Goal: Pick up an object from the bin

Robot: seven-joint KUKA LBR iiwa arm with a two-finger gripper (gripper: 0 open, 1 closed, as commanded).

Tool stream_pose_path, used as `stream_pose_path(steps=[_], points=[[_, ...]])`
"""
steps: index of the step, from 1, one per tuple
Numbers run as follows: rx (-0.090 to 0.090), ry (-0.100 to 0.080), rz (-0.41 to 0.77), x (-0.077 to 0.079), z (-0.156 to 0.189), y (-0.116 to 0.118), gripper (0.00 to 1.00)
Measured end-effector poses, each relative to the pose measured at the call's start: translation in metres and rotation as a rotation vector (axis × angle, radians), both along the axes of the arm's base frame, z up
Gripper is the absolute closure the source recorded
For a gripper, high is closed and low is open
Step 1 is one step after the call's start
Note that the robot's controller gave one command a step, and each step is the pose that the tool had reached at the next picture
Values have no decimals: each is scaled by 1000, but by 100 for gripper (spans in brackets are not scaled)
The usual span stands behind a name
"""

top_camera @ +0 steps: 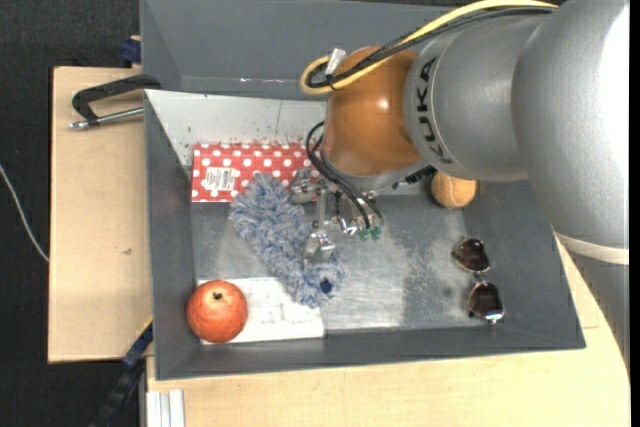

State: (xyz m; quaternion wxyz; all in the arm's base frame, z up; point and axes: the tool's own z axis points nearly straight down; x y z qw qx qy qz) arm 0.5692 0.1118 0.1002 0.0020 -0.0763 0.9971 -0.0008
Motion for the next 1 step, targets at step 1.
stream_pose_path(steps=[1], points=[[14, -5, 236, 16, -17, -1, 0]])
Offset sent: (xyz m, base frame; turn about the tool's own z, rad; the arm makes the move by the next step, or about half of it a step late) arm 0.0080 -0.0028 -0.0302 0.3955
